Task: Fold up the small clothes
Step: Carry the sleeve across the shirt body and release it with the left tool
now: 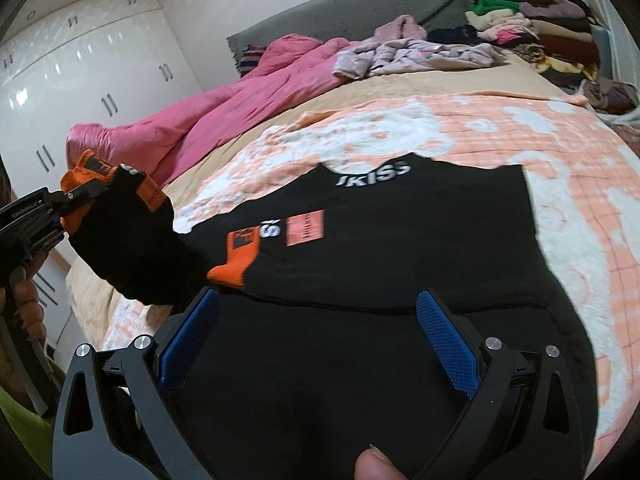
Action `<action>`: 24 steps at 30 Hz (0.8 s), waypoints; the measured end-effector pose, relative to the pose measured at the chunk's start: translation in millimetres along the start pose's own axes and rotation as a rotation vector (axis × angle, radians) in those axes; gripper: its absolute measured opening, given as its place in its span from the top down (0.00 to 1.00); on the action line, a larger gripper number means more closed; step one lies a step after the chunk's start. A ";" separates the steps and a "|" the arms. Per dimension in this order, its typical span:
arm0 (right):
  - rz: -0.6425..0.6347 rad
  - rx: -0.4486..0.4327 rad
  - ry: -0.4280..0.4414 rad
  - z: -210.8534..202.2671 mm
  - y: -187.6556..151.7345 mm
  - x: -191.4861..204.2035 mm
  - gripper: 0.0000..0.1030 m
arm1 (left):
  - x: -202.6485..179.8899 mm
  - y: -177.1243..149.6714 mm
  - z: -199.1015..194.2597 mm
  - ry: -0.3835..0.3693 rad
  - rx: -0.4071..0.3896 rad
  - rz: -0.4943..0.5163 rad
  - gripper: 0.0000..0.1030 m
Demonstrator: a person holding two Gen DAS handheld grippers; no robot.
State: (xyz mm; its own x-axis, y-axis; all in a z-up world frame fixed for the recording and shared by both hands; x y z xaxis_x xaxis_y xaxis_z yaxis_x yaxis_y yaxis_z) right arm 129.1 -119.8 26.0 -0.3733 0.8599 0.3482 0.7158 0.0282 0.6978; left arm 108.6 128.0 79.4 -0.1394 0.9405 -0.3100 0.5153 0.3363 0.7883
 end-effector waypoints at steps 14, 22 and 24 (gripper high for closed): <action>0.129 -0.071 -0.089 -43.1 -5.6 -74.5 0.04 | -84.9 -33.9 53.7 -0.069 0.107 0.129 0.93; 0.170 -0.097 -0.126 -55.5 -3.7 -100.3 0.04 | -118.1 -63.3 89.6 -0.119 0.205 0.194 0.92; 0.179 -0.098 -0.134 -56.4 -4.2 -105.0 0.04 | -124.3 -73.0 98.0 -0.165 0.240 0.205 0.91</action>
Point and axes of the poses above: each gripper's, at about its wrist camera, not at the fingertips, and z roughly the way its jaws point, x to its left, y to its top, the point moved 4 cm from there along z, roughly the way its jaws point, and after that the axes turned 1 degree about -x, right-handed, at the moved point
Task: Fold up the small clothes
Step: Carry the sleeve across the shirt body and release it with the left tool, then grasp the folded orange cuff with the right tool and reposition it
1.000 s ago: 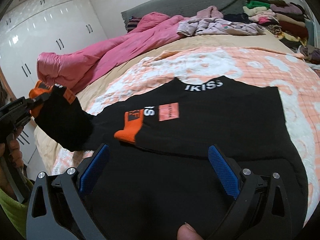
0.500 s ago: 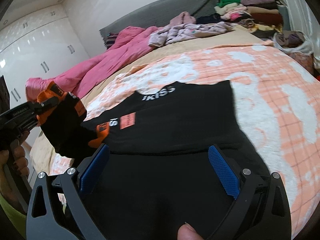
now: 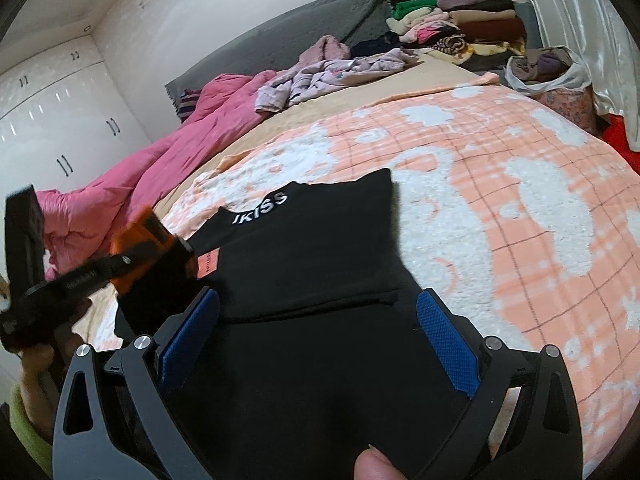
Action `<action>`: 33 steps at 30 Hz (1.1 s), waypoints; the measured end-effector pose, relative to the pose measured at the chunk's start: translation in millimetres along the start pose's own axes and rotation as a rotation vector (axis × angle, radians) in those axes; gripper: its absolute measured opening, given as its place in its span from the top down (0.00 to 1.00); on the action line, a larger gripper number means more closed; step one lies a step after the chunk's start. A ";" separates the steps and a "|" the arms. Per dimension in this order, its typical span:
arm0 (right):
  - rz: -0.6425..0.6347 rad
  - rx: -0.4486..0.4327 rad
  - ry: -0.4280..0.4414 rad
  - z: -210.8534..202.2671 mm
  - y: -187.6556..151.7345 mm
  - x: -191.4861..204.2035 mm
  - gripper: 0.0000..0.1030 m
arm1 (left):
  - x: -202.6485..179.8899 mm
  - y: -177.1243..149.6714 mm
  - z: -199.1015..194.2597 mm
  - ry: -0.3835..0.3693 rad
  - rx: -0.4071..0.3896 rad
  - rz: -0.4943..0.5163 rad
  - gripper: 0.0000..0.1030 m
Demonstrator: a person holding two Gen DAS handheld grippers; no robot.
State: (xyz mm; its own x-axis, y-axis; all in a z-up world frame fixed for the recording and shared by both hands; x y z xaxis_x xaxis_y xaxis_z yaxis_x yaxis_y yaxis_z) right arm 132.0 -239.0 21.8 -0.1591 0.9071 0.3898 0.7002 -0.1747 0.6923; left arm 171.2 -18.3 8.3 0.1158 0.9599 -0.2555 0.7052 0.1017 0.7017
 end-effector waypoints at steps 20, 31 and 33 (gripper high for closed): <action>-0.078 0.177 0.079 58.0 -29.5 54.5 0.05 | 76.7 -9.1 -22.5 0.158 -0.044 -0.105 0.40; -0.110 0.253 0.082 98.8 -52.3 89.0 0.70 | 143.8 -20.8 -50.2 0.264 -0.104 -0.216 0.35; -0.136 0.226 0.100 94.8 -49.5 94.5 0.92 | 149.4 -20.2 -52.5 0.262 -0.111 -0.232 0.35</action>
Point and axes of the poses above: each gripper's, at about its wrist camera, not at the fingertips, and z roughly the way its jaws point, x to its left, y to its top, the point moved 4 cm from there along z, roughly the way its jaws point, and after that the axes turned 1 degree about -x, right-handed, at the moved point
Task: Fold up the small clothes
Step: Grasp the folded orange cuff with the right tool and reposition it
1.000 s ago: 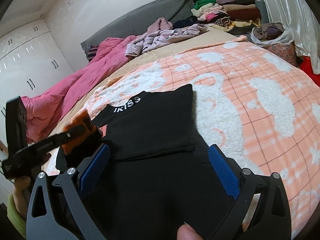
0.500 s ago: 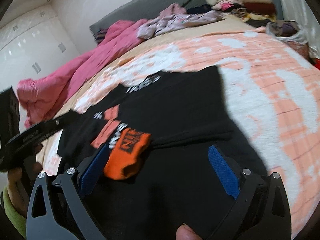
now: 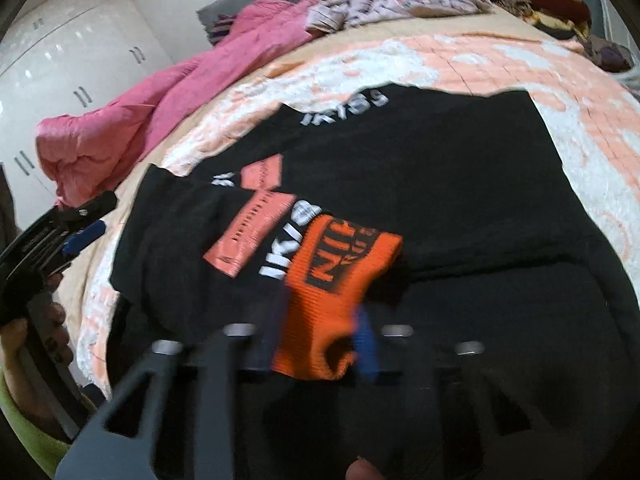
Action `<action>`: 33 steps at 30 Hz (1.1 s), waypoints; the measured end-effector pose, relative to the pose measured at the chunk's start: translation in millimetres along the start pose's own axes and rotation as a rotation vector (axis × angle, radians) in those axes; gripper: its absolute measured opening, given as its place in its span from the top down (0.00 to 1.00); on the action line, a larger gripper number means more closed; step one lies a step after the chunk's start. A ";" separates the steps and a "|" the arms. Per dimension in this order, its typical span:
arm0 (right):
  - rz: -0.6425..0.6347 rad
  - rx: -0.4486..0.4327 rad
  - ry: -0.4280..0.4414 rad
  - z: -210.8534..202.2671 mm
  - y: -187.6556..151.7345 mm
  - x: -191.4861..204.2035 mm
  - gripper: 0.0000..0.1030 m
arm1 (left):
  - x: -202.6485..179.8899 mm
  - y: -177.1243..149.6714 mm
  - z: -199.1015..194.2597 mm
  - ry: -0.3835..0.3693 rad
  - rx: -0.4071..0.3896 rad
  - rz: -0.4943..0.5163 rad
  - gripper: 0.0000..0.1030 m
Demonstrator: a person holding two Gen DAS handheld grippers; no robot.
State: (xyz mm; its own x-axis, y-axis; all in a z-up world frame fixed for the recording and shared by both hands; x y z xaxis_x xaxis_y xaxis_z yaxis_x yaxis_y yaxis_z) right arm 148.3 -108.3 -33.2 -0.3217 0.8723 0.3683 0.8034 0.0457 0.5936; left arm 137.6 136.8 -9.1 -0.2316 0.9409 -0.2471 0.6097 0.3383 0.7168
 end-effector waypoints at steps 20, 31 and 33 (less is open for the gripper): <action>-0.247 -0.282 -0.139 -63.1 107.2 -17.1 0.93 | 9.5 4.7 -5.1 0.002 -0.016 -0.017 0.35; -0.198 -0.210 -0.200 -39.9 77.4 -51.8 0.93 | -23.0 -0.3 11.8 -0.002 0.035 0.072 0.35; -0.194 -0.206 -0.214 -39.7 73.9 -53.6 0.93 | -31.1 -0.9 17.6 -0.002 0.044 0.090 0.35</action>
Point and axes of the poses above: each gripper's, at about its wrist camera, not at the fingertips, and z roughly the way its jaws point, x to its left, y to its top, the point moved 4 cm from there along z, roughly the way its jaws point, and after that the axes turned 1 degree about -x, right-handed, at the moved point
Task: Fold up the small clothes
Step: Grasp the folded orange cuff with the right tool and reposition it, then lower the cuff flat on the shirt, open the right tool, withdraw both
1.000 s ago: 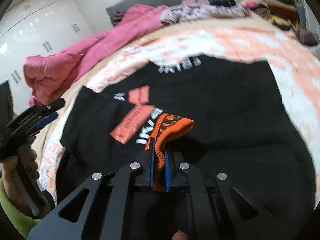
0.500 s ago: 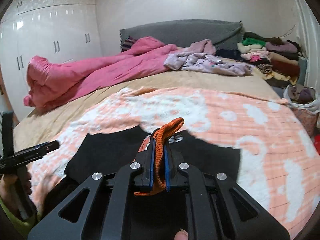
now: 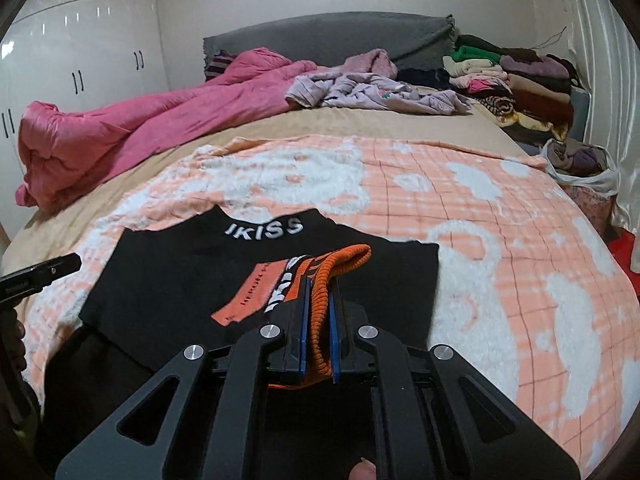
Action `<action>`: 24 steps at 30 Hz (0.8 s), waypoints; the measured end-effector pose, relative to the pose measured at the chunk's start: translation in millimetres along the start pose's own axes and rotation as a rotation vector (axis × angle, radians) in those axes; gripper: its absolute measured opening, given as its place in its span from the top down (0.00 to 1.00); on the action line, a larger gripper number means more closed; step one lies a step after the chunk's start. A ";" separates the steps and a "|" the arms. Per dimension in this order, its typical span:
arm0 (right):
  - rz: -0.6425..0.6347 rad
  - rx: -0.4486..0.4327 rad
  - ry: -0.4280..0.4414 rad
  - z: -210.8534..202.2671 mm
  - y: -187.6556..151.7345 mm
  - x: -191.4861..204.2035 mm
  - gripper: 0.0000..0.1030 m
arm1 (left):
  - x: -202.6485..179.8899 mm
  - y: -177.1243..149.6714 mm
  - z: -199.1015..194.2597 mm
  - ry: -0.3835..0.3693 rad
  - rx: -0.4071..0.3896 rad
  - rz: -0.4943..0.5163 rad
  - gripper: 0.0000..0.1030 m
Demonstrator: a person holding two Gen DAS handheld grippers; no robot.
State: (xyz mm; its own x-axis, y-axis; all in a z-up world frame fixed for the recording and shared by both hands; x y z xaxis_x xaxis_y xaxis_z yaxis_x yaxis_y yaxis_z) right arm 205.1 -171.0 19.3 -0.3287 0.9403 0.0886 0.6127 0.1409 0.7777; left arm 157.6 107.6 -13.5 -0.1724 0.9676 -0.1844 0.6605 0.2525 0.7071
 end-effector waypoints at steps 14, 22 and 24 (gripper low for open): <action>0.054 0.016 -0.082 -4.8 -10.0 -18.2 0.72 | -40.4 -15.2 34.9 0.008 0.064 0.148 0.35; 0.006 0.066 -0.013 3.5 -25.5 11.8 0.64 | -40.0 -29.8 49.9 0.042 0.118 0.205 0.35; -0.019 0.080 0.003 6.3 -27.9 22.6 0.63 | -39.2 -32.2 51.7 0.042 0.123 0.208 0.35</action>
State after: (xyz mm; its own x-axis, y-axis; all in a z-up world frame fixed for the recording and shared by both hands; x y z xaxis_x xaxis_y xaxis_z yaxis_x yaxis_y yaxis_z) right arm 185.1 -151.7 -4.3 -0.3425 0.9364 0.0763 0.6620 0.1829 0.7268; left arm 180.9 61.5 -64.3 -0.0523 0.9985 -0.0135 0.7685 0.0488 0.6380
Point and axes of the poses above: each gripper's, at about its wrist camera, not at the fingertips, and z roughly the way its jaws point, x to its left, y to its top, the point moved 4 cm from there along z, roughly the way its jaws point, and after that the axes turned 1 degree about -x, right-handed, at the moved point
